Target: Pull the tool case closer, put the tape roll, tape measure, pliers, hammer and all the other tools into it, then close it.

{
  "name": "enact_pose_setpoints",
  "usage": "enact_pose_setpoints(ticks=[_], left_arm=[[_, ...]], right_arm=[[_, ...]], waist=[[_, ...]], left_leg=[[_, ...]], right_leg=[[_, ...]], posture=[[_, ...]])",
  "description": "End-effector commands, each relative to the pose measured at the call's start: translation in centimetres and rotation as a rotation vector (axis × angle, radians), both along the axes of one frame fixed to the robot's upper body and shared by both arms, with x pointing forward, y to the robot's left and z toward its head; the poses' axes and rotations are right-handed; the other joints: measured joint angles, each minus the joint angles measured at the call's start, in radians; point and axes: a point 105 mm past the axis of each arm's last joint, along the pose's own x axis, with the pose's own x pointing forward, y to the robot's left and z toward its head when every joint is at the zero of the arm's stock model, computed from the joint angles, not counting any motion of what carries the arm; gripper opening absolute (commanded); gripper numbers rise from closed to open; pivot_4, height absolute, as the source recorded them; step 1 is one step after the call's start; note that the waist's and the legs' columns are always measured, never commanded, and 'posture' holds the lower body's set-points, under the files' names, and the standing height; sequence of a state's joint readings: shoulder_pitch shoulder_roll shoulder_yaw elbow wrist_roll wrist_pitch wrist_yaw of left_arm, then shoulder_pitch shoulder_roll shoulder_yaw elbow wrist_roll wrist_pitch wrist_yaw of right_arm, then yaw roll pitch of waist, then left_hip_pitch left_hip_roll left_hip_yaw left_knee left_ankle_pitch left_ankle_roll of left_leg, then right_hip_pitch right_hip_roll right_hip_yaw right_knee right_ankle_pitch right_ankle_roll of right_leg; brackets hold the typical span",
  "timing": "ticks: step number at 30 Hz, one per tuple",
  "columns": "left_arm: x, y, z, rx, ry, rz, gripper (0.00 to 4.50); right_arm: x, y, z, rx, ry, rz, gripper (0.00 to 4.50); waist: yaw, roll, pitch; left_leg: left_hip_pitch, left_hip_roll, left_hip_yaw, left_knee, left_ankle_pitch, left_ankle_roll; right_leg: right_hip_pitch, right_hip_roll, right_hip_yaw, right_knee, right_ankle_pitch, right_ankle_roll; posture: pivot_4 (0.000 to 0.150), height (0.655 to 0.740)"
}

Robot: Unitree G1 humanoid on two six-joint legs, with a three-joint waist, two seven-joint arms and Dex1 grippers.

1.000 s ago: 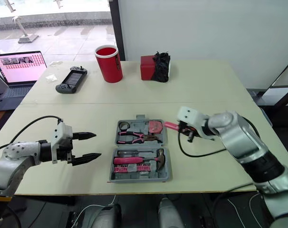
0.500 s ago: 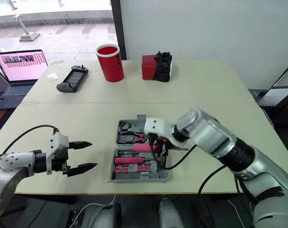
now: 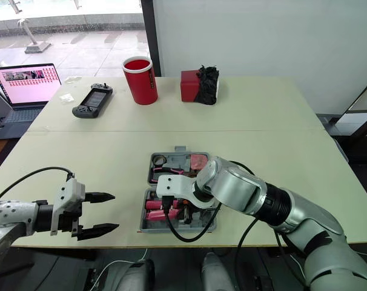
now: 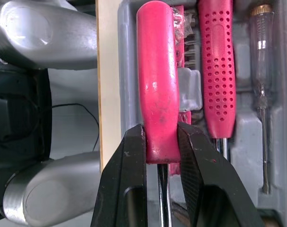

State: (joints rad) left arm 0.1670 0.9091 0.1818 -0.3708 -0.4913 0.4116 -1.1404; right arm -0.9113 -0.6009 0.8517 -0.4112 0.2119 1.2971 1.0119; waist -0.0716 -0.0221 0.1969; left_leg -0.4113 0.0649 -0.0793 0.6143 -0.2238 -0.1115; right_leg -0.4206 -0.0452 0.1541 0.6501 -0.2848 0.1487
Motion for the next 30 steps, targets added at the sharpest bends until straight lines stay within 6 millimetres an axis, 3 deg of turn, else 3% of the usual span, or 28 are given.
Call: enact_pose_setpoints(ticks=[1,20,21,23,26,30], left_arm=[[-0.4,-0.3,1.3,0.002,-0.022,-0.032,4.5],[-0.1,-0.6,2.2,0.03,-0.019,-0.075,4.5],[0.0,-0.6,2.2,0.03,-0.019,-0.076,4.5],[0.0,-0.5,2.2,0.032,-0.02,-0.077,4.5],[0.2,-0.4,2.2,0.033,-0.024,-0.077,4.5],[0.4,-0.5,2.1,0.028,-0.03,-0.079,4.5]], right_arm=[[-0.5,1.0,-0.1,0.022,-0.009,0.024,0.38],[-0.2,3.1,-2.4,0.045,0.01,0.0,0.38],[-0.3,3.0,-2.3,0.048,0.015,0.0,1.42],[-0.3,2.9,-1.6,0.069,0.021,0.001,2.24],[-0.4,2.5,0.1,0.119,0.039,0.002,2.24],[-0.6,2.7,2.8,0.312,0.043,0.035,2.24]], waist=[[0.0,0.0,0.0],[-0.01,-0.001,0.0],[-0.011,0.0,0.0],[-0.012,0.0,0.0],[-0.01,0.0,0.0],[-0.002,-0.001,0.0]], left_leg=[[0.0,0.0,0.0,0.0,0.0,0.0],[0.0,0.001,0.0,0.0,0.0,0.0],[0.0,0.001,0.0,0.0,0.0,0.0],[0.0,0.001,0.0,0.0,0.0,0.0],[0.0,0.001,0.0,0.0,0.0,0.0],[0.0,0.001,0.0,0.0,0.0,0.0]], right_leg=[[0.0,0.0,0.0,0.0,0.0,0.0],[0.0,0.001,0.0,0.0,0.001,-0.001],[0.0,0.001,0.0,0.0,0.001,-0.001],[0.0,0.001,0.0,0.0,0.001,-0.001],[0.0,0.001,0.0,0.0,0.001,-0.001],[-0.001,0.001,0.0,0.0,0.001,-0.001]], posture=[[0.15,0.7272],[0.15,0.7272],[0.15,0.7272],[0.15,0.7272],[0.15,0.7272],[0.15,0.7272]])
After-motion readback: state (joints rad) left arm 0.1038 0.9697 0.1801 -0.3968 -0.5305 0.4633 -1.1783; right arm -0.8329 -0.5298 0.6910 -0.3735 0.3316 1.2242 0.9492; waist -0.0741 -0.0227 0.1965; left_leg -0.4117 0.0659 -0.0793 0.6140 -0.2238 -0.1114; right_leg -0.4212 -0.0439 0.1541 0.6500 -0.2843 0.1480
